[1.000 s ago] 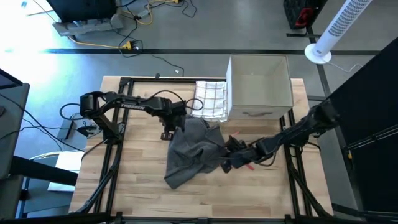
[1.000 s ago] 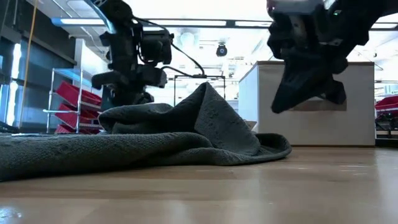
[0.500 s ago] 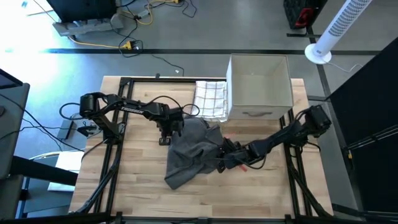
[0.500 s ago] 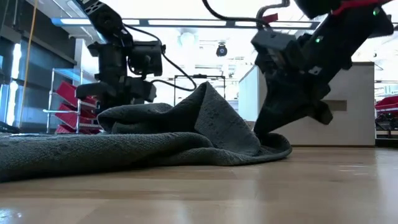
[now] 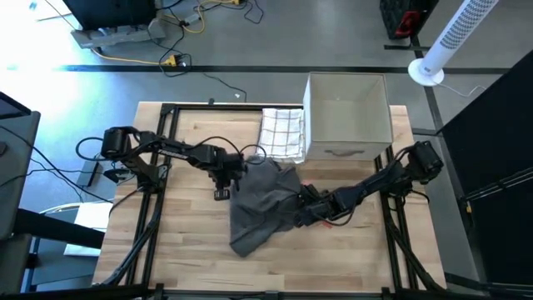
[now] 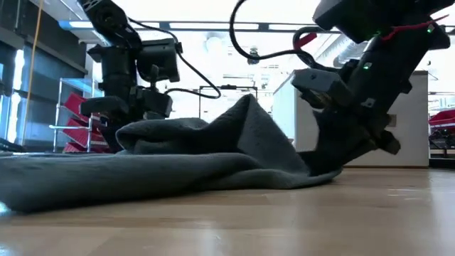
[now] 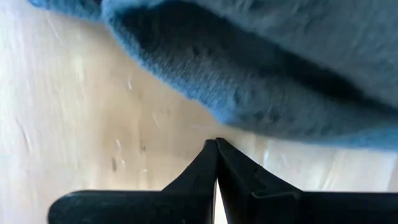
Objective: Fold towel
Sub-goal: Fold the gray towel
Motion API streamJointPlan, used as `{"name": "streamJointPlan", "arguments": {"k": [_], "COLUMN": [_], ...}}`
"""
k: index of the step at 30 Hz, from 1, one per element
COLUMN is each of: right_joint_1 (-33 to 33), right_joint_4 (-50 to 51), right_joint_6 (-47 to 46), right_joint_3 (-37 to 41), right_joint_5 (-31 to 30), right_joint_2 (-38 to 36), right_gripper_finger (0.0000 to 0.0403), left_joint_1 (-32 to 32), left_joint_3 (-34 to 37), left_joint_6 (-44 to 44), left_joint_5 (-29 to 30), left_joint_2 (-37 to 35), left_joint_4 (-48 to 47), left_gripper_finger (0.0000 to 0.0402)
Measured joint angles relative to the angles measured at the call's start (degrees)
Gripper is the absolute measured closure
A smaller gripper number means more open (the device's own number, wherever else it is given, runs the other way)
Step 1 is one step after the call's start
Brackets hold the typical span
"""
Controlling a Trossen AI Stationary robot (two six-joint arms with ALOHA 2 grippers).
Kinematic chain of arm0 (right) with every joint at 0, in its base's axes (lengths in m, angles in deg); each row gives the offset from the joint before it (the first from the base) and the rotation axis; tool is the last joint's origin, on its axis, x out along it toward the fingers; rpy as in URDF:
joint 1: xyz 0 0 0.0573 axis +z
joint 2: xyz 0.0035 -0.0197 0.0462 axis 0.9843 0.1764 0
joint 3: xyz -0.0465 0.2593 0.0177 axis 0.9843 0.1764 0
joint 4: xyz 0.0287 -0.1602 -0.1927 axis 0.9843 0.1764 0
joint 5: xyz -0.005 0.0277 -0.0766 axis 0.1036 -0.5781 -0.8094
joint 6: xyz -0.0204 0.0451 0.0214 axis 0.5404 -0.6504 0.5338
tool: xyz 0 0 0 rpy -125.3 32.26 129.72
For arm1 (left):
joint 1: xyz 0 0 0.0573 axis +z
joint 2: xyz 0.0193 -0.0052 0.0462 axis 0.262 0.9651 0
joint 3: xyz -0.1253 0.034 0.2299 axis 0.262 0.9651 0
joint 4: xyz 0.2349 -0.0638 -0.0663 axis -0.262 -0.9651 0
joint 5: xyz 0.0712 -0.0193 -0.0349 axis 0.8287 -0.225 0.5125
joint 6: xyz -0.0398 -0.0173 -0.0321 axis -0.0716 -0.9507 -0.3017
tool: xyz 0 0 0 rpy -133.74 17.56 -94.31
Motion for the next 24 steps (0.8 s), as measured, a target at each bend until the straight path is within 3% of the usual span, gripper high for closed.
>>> {"name": "streamJointPlan", "arguments": {"k": [4, 11, 16, 24], "right_joint_1": [-0.1, -0.1, 0.2, 0.9], "right_joint_4": [6.7, 8.8, 9.6, 15.0], "right_joint_6": [0.0, 7.3, 9.9, 9.8], "right_joint_3": [0.4, 0.3, 0.3, 0.2], "right_joint_5": [-0.9, -1.0, 0.7, 0.3], "right_joint_2": [-4.5, -16.2, -23.1, -28.0], "right_gripper_finger": [0.0403, 0.0403, 0.0403, 0.0402], "left_joint_1": [-2.6, -4.1, -2.1, 4.3], "left_joint_3": [0.1, -0.2, -2.6, -3.8], "left_joint_6": [-2.8, -3.1, 3.7, 7.3], "left_joint_5": [-0.4, -2.0, 1.0, -1.2], "left_joint_2": [0.1, 0.4, -0.5, -4.4], "left_joint_4": [1.9, 3.1, -0.2, 0.2], "left_gripper_finger": [0.0401, 0.0401, 0.0401, 0.0401]}}
